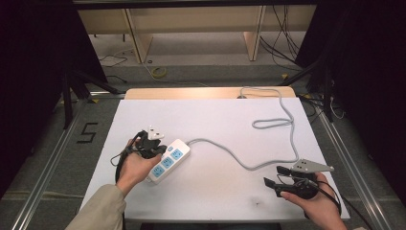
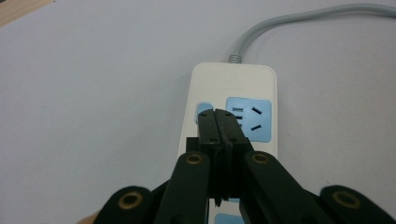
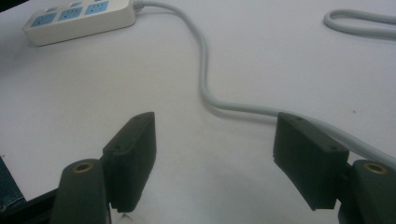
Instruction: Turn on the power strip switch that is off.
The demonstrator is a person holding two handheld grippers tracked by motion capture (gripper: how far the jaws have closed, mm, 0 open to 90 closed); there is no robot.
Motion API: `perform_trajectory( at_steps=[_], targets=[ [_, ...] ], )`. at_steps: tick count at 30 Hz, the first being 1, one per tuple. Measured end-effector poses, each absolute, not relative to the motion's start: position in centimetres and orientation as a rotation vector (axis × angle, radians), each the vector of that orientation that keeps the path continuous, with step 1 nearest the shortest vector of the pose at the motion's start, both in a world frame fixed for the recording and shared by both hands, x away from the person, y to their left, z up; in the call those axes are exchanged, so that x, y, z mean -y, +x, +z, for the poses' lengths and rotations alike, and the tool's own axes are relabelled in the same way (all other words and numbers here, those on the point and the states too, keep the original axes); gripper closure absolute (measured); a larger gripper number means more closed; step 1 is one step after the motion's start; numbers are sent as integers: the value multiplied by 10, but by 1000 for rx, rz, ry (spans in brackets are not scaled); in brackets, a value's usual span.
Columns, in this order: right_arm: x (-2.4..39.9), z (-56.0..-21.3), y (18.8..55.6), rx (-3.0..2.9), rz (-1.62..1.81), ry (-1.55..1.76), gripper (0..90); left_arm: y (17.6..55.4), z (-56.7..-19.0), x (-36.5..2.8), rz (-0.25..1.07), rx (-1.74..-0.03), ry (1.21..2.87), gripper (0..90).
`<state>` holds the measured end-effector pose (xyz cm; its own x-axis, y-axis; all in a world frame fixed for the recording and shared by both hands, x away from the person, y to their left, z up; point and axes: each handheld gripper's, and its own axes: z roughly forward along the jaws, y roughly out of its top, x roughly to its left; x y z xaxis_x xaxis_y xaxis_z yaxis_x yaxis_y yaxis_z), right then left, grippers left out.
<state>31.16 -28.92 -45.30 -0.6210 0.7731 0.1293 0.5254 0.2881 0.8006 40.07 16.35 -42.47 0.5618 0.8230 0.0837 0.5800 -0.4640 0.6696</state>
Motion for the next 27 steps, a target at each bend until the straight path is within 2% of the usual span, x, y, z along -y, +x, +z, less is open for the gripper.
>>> perform_trajectory(
  at_steps=[27],
  targets=[
    [290, -454, 310, -2276, 1238, 1194, 307, 418, -429, -152, 538, -1122, 2246, 898]
  ],
)
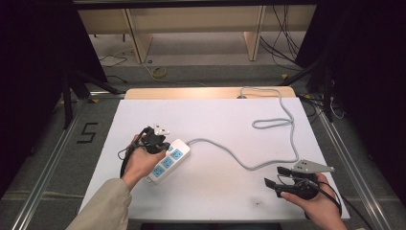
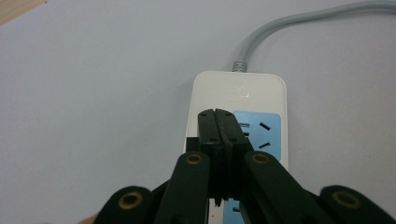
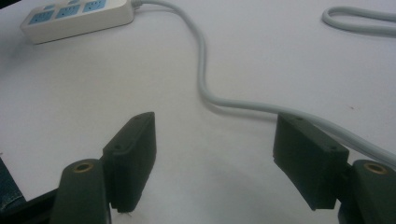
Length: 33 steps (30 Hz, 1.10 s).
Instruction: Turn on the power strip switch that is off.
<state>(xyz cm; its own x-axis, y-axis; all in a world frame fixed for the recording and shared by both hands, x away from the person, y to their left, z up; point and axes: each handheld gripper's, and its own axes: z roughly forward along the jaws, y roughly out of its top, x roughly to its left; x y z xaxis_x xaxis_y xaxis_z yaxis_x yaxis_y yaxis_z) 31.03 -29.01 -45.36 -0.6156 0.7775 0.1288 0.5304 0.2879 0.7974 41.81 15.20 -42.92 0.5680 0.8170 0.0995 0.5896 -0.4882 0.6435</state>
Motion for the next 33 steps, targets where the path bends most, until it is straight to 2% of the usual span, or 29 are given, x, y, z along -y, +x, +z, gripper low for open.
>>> perform_trajectory(
  at_steps=[33],
  targets=[
    [292, -454, 307, -2276, 1228, 1204, 306, 434, -436, -143, 537, -1129, 2314, 898]
  ],
)
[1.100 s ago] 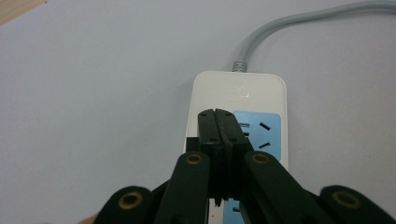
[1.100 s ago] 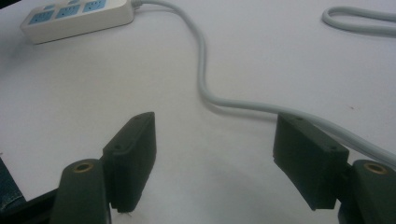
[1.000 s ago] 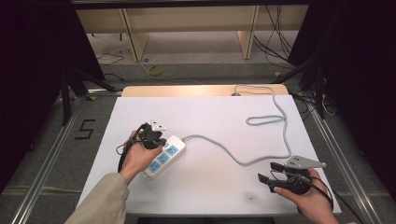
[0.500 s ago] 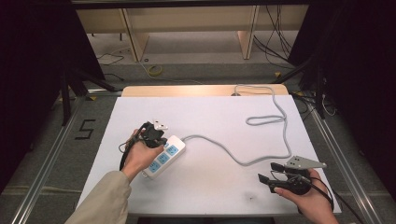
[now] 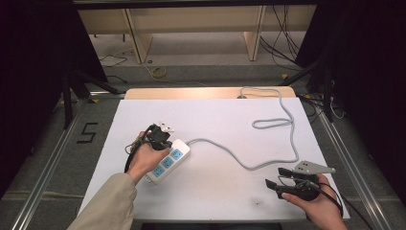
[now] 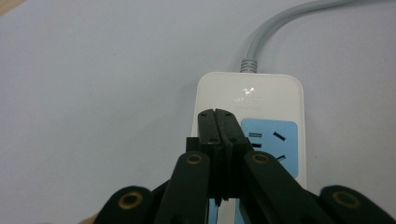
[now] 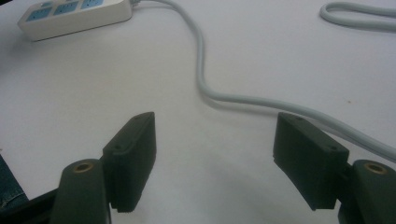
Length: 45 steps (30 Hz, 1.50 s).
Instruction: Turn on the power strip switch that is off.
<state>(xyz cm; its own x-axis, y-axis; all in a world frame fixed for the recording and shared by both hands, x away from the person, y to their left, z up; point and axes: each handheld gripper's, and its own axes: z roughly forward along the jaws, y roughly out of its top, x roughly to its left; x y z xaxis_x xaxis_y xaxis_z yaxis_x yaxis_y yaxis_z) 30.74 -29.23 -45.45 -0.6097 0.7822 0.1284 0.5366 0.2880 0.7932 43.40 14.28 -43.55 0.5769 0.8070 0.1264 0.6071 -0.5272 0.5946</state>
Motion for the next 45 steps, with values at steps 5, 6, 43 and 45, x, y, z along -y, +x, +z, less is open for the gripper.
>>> perform_trajectory(
  at_steps=[5, 6, 43, 45],
  targets=[
    [293, -455, 307, -2275, 1227, 1203, 307, 436, -437, -142, 536, -1129, 2320, 898],
    [293, -455, 307, -2275, 1228, 1203, 306, 436, -437, -142, 539, -1129, 2322, 898],
    [294, -455, 305, -2274, 1219, 1208, 306, 447, -443, -136, 493, -1146, 2376, 898],
    [294, -455, 305, -2273, 1219, 1208, 306, 447, -443, -135, 491, -1145, 2378, 898]
  ],
)
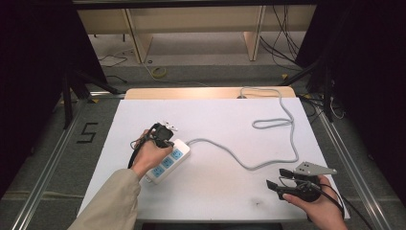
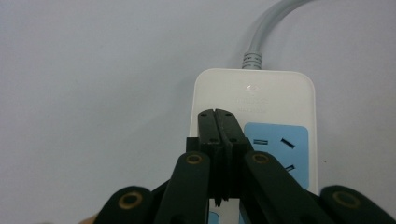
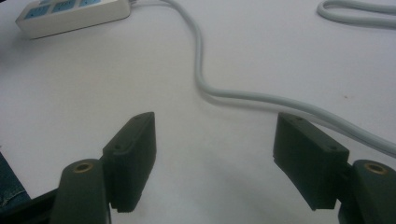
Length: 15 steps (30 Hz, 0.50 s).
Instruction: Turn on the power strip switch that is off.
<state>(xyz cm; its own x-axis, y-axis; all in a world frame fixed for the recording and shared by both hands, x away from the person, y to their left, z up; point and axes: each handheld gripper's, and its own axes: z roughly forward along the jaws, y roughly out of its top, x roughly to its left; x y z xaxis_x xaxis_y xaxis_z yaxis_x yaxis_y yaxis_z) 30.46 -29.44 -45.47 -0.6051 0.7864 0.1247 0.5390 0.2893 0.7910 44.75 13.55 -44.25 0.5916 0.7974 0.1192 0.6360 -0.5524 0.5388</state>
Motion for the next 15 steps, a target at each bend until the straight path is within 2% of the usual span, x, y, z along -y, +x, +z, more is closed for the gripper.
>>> perform_trajectory(
  at_steps=[15],
  targets=[
    [294, -455, 304, -2280, 1213, 1208, 305, 451, -442, -134, 485, -1154, 2389, 898]
  ],
)
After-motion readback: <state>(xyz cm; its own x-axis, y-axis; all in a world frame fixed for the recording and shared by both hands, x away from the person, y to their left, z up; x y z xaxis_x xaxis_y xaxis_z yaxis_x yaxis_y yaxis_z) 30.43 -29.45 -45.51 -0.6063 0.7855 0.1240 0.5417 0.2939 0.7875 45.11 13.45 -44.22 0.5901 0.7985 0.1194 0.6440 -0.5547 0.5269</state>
